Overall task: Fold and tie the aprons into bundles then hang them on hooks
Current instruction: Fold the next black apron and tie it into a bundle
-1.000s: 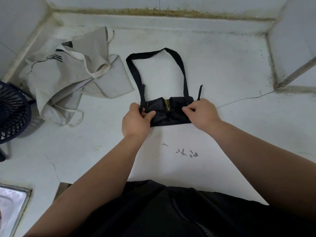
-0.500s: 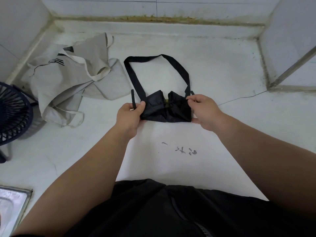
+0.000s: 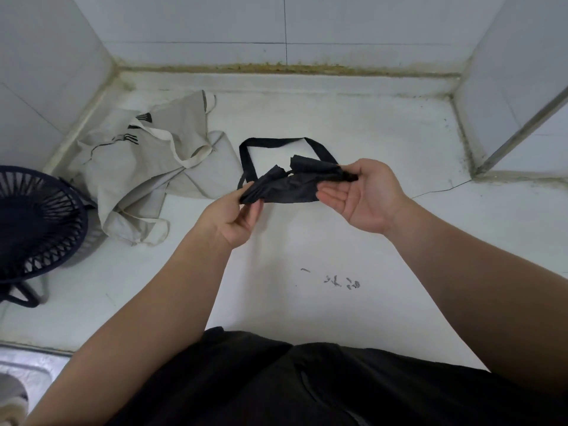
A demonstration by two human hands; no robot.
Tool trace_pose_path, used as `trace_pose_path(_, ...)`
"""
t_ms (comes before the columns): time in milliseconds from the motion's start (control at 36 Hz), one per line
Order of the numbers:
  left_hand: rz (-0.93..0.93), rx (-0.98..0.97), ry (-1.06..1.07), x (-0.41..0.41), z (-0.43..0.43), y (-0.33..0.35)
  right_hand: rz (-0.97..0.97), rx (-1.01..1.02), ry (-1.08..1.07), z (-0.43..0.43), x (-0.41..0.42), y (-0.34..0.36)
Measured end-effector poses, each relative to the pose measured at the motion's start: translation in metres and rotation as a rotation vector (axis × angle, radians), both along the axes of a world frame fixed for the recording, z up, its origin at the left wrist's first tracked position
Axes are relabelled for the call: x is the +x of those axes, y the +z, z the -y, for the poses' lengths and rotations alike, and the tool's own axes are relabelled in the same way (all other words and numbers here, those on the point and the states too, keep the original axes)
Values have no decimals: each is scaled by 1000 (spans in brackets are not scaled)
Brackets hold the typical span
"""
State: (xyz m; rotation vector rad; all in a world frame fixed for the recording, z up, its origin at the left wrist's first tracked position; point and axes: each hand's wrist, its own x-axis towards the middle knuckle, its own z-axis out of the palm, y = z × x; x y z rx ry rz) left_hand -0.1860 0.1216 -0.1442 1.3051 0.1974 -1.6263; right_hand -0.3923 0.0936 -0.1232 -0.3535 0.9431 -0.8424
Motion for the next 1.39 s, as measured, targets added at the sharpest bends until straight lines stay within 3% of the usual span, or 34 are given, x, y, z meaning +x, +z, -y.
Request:
trace_pose_path(111,22,-8,15,12,-2,4,-76,-135,144,2,14,6)
trace_pose_path(194,80,-36,13,18,-3,4,-428,-339,250,4,25,2)
trace_pose_path(278,194,-83,13,16,-4,9,-804,-476,171,7,31,-1)
trace_pose_path(361,299,-154,-30,16,-5,10,-1048,-587,105,11,32,-5)
trace_pose_path(472,438,-237,-161,20,-6,5,-1336,-629,178,14,35,-7)
trace_pose_path(583,619,-255,-221,21,-4,-1,-1241,-566,138,15,39,-11)
trace_pose_path(694,592,-326,-235,27,-5,-10,-820,-367,59,15,41,-12)
trace_pose_path(750,595,-347,-251,28,-5,-12,-728,-302,51,17,41,-14)
trace_pose_path(917,595,-337,-281,27,6,-7,-783,-268,60,22,40,-15)
trace_pose_path(1028,857,-334,-488,23,11,0,-804,-294,86,25,38,-16)
trace_pose_path(1139,1039,-257,-509,8,16,2,-794,-378,171,22,41,-13)
trace_pose_path(1278,1312,-188,-490,-10,19,3,-1064,-509,171,18,51,-19)
trace_pose_path(1389,1507,-208,-520,-26,21,4,-1165,-611,181,16,58,-27)
